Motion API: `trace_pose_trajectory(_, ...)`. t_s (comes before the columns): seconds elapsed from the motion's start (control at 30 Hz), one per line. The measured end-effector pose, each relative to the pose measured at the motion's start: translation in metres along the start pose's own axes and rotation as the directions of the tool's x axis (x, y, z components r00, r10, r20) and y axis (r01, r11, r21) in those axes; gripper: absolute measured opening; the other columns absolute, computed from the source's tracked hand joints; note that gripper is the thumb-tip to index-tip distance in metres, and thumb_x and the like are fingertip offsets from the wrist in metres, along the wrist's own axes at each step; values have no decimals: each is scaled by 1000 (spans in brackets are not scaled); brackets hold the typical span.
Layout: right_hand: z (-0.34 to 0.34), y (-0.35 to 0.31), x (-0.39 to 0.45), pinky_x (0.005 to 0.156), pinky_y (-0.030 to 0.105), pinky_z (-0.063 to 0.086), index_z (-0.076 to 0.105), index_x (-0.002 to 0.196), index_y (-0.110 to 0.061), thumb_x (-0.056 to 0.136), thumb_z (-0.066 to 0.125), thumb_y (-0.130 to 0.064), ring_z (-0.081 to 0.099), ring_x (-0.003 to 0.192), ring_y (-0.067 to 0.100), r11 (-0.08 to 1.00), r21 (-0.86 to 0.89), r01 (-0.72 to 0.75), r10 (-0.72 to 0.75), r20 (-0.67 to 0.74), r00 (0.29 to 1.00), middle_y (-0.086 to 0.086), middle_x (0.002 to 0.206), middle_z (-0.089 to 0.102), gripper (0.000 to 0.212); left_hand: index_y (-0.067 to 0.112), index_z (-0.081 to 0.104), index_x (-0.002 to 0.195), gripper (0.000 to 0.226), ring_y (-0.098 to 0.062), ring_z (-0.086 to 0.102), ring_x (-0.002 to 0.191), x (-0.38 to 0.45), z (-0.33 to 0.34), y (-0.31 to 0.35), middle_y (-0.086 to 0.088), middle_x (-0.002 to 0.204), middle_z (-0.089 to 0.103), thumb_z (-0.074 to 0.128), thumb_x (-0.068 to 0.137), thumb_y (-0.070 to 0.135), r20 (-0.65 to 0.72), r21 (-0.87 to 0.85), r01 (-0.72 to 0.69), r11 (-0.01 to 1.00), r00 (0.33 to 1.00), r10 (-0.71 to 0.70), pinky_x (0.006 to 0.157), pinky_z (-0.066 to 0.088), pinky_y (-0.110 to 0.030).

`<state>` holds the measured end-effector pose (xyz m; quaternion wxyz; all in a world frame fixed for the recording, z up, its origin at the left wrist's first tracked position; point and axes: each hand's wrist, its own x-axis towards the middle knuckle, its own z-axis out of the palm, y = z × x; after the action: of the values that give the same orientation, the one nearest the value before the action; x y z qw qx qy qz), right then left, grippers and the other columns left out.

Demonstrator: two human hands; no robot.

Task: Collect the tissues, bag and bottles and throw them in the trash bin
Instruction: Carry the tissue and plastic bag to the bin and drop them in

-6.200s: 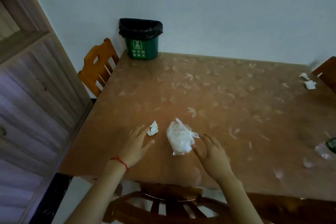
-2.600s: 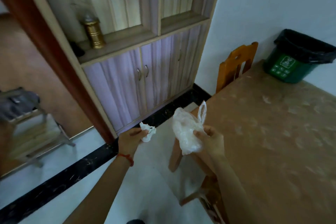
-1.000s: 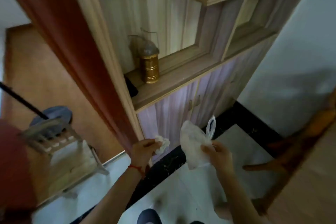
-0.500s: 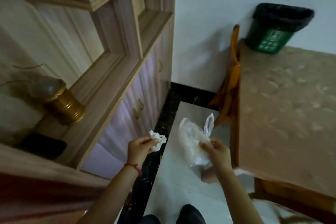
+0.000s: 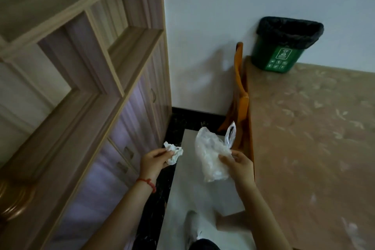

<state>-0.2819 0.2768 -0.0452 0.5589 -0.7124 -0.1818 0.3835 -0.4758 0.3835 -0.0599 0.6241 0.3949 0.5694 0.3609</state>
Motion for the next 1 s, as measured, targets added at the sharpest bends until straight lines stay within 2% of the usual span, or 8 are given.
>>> trace_pose_trajectory(0.17,-2,-38,67,46,15,50,65,87,-15,76,72,-11,68,64,8,1000,-1,26,-26,9,1000,2,82,70,14,10,70,73,11,-13,61,66,52,46,35,6,58,68,70,73,-1,6,-30,-12,999,1000,12,53,54,-14)
trace_pose_trajectory(0.27,-1,-60,101,43,13,47,65,93,-15,76,72,-15,67,71,9,999,-27,25,-26,-12,1000,-1,85,69,18,14,70,72,12,-10,63,67,81,66,52,4,64,70,72,71,2,14,-25,-21,999,1000,21,57,55,-15)
trace_pose_trajectory(0.47,14,-88,161,64,26,55,66,90,-17,77,71,-15,69,81,16,999,21,44,-44,-24,999,4,90,71,15,18,73,65,17,-4,65,60,145,100,82,7,58,71,71,73,3,86,-6,-40,999,995,40,55,54,-15)
trace_pose_trajectory(0.6,29,-106,200,75,38,58,65,94,-13,76,72,-14,69,85,20,996,69,58,-52,-79,995,6,94,70,20,8,70,79,8,-11,63,70,194,124,103,-2,73,68,70,74,3,148,16,-63,998,987,60,59,55,-15)
trace_pose_trajectory(0.7,43,-120,227,74,36,58,64,95,-16,75,72,-16,70,84,19,996,84,38,-28,-117,993,6,93,70,21,8,70,80,9,-5,65,63,230,137,119,6,63,71,70,73,3,201,21,-74,997,977,68,57,55,-15)
trace_pose_trajectory(0.83,63,-141,260,59,20,56,62,87,-20,77,71,-13,70,75,10,993,112,35,-19,-142,990,1,87,70,15,1,67,96,24,-15,64,76,275,149,142,-6,83,68,70,73,5,244,30,-68,997,968,59,65,57,-18)
trace_pose_trajectory(0.9,71,-148,276,55,15,53,63,85,-20,77,71,-13,69,70,5,994,100,48,-31,-172,985,-2,83,69,14,3,67,95,22,-17,65,80,295,153,151,-7,86,68,70,73,6,269,32,-63,998,962,52,70,57,-22)
trace_pose_trajectory(1.0,79,-155,294,61,20,55,64,88,-17,76,70,-14,69,75,9,996,76,43,-26,-206,978,0,84,70,13,6,69,86,12,-19,63,81,314,162,161,-7,83,67,70,74,6,300,58,-64,996,953,44,77,55,-30)
